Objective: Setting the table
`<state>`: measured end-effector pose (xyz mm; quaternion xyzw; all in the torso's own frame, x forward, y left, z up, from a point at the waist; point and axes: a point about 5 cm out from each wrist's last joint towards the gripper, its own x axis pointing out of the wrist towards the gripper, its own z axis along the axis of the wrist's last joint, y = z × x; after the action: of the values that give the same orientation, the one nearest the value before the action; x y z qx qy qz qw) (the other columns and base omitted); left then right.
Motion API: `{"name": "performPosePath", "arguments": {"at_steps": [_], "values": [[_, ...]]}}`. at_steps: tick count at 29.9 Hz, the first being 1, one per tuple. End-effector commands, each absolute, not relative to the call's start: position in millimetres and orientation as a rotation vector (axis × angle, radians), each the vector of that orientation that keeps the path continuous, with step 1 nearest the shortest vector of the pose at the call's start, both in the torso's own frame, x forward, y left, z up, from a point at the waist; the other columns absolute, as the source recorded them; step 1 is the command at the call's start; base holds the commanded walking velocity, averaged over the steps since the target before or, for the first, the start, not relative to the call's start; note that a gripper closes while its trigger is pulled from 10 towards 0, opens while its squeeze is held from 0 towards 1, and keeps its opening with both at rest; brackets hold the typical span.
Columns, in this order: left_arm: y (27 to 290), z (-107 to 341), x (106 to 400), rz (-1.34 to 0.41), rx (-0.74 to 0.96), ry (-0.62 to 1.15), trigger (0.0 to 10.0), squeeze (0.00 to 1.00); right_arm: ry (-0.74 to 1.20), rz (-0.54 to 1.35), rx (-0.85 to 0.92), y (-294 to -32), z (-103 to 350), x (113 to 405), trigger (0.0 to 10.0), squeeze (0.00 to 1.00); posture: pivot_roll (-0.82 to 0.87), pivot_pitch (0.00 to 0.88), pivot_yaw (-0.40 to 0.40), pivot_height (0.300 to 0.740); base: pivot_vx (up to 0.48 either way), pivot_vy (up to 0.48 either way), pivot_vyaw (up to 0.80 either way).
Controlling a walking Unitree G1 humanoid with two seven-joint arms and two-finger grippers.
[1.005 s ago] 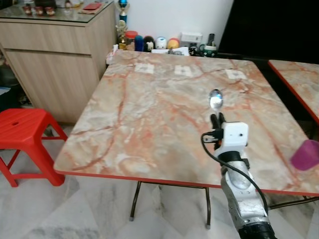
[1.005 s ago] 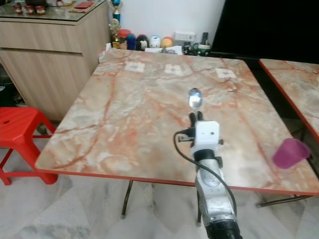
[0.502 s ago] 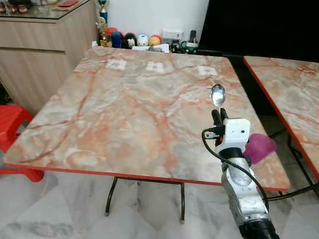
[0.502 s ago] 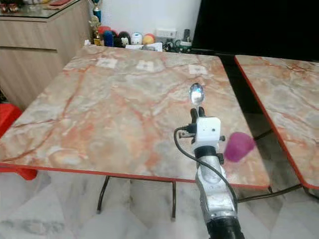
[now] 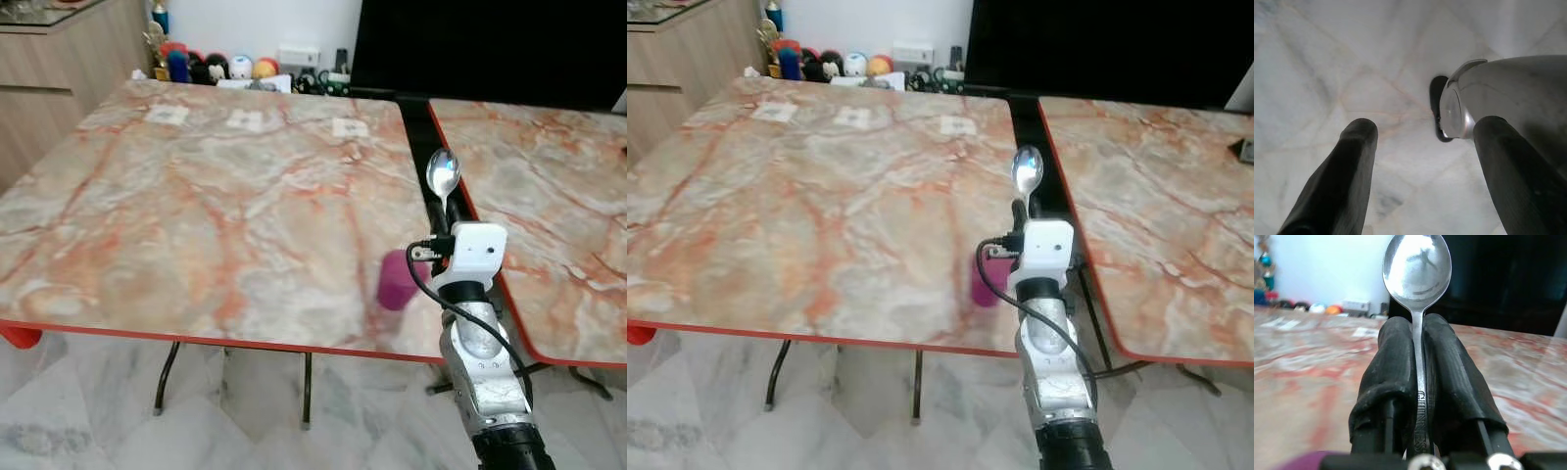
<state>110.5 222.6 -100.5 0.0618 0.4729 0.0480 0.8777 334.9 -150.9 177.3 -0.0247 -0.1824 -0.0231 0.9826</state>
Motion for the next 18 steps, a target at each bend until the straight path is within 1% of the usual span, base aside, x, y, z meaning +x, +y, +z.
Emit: {"name": "performPosePath", "arguments": {"at_steps": [1, 9, 18], "values": [[216.3, -105.1, 100.4, 0.084, 0.121, 1.029, 10.0, 0.00, -0.388, -0.086, -0.046, -161.9, 181.7, 333.6, 10.0, 0.00, 0.04, 0.115, -0.035, 0.740, 0.000, -0.446, 0.00], [215.2, -105.3, 100.2, 0.078, 0.119, 1.030, 10.0, 0.00, -0.380, -0.102, -0.047, -165.2, 179.0, 334.2, 10.0, 0.00, 0.04, 0.108, -0.035, 0.740, 0.000, -0.442, 0.00], [214.7, -105.3, 100.3, 0.070, 0.125, 1.029, 10.0, 0.00, -0.379, -0.109, -0.046, -165.8, 177.7, 334.0, 10.0, 0.00, 0.02, 0.080, -0.029, 0.740, 0.000, -0.443, 0.00]]}}
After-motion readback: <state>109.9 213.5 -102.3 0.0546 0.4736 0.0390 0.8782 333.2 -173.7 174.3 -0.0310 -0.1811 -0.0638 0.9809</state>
